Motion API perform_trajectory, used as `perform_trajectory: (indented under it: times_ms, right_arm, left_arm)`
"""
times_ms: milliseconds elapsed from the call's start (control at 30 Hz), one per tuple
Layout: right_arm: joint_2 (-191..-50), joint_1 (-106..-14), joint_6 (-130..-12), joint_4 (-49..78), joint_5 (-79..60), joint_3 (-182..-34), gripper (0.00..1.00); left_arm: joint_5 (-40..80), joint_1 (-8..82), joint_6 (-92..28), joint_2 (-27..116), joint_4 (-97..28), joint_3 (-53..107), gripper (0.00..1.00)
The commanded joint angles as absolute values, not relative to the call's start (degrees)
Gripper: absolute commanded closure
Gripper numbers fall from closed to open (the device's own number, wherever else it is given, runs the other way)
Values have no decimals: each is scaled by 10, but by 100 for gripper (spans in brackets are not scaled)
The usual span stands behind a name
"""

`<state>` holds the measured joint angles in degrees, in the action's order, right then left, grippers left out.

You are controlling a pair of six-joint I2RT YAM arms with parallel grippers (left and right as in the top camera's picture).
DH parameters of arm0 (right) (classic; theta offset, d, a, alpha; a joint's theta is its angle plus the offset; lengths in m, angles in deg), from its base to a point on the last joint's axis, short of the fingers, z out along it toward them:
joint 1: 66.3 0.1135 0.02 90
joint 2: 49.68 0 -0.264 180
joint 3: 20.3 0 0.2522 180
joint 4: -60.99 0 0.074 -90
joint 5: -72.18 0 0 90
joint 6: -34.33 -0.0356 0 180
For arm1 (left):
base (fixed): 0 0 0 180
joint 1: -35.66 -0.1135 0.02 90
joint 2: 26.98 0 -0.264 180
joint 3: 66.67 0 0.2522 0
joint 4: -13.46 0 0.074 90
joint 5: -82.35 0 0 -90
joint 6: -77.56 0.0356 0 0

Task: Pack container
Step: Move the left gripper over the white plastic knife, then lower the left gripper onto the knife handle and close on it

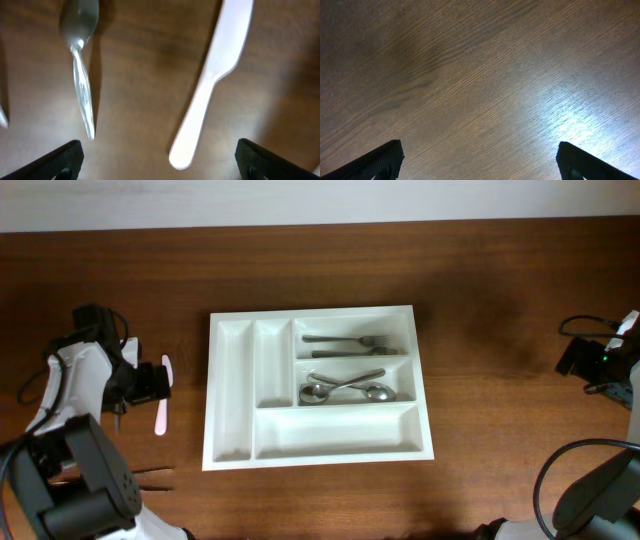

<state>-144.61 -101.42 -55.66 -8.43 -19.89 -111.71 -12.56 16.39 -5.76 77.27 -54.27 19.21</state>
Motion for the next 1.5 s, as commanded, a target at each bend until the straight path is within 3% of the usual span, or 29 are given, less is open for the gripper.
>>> perform_trajectory:
  times_ms: [0,900,1467]
  right_arm:
    - [-1449,-1016,-561,-84,-199,-1117,1]
    - [-1449,-1016,-561,-84,-199,-1117,1]
    - [-1449,-1016,-561,-84,-200,-1117,1]
  left_arm:
    - [-126,162,-39,785,-523,201,1]
    - [-65,180,51,828,-494,181,1]
    - [-63,180,32,871,-504,175,1]
